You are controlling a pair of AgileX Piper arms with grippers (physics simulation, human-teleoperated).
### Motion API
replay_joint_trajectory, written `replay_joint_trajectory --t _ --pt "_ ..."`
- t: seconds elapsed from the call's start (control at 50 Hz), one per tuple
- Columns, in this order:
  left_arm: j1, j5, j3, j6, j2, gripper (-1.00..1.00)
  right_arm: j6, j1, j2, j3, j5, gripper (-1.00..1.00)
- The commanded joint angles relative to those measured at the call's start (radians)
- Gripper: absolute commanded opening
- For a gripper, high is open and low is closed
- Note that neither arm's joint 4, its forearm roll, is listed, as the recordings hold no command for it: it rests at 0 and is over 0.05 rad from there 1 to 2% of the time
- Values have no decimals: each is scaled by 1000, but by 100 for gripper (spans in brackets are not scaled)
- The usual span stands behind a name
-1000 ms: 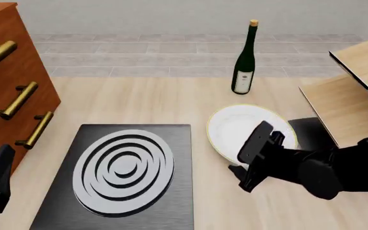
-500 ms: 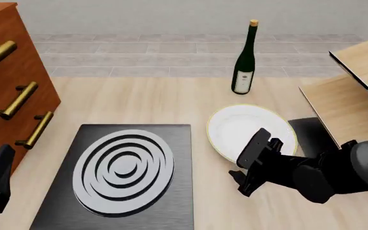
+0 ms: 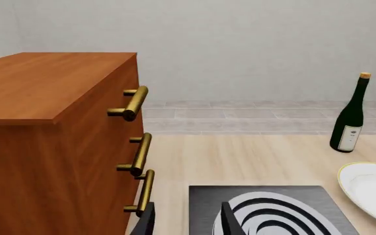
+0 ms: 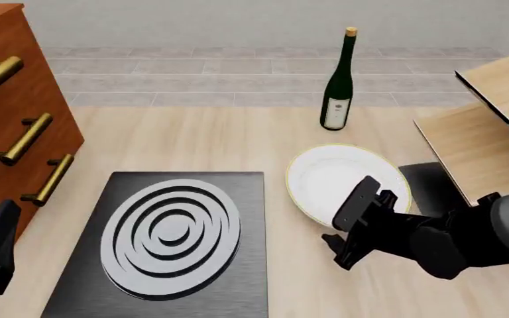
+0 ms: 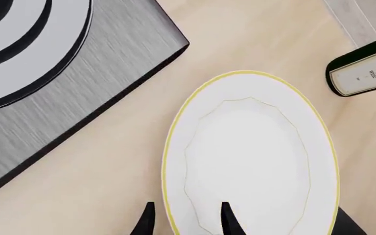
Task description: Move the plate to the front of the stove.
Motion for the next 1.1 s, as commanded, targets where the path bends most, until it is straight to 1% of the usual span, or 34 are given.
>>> replay_joint_trajectory --t 0.02,0.06,0.08,0.18,0.22,0.36,0.46,0.58,0.62,0.64,0.68,0.74,0.78,0.8,0.82,0.84,0.9,0.98,1.0,1.02,1.06,1.1 --pt "0 0 0 0 0 100 -36 3 3 6 14 100" --pt "0 0 0 0 0 100 -47 2 14 12 -4 100" --pt "0 0 0 0 0 100 -54 5 18 14 -11 -100" --pt "0 0 0 0 0 100 -70 2 15 20 -26 -100" --pt "0 0 0 0 0 100 -85 -1 -3 26 -26 -100" --pt "0 0 0 0 0 100 -114 -7 -64 32 17 -100" --pt "0 0 0 0 0 100 -128 -8 -126 32 65 -100" --pt "0 0 0 0 0 100 -157 -13 -185 42 90 -100" --pt "0 0 0 0 0 100 -178 -31 -202 55 81 -100" --pt "0 0 0 0 0 100 -185 -32 -225 56 93 -100" --pt "0 0 0 0 0 100 -217 -32 -252 70 87 -100" --pt "0 0 0 0 0 100 -243 -43 -303 80 97 -100" --pt "0 0 0 0 0 100 -256 -43 -331 79 118 -100" --pt "0 0 0 0 0 100 -271 -44 -353 83 127 -100" --pt "0 0 0 0 0 100 -275 -44 -369 81 136 -100" --pt "0 0 0 0 0 100 -260 -61 -404 71 158 -100" --pt "0 0 0 0 0 100 -295 -67 -443 76 173 -100" --pt "0 0 0 0 0 100 -305 -72 -461 78 167 -100" --pt "0 0 0 0 0 100 -332 -84 -472 96 145 -100" --pt "0 0 0 0 0 100 -340 -89 -482 100 145 -100" --pt "0 0 0 0 0 100 -335 -86 -499 92 167 -100" --pt "0 0 0 0 0 100 -344 -86 -508 99 164 -100"
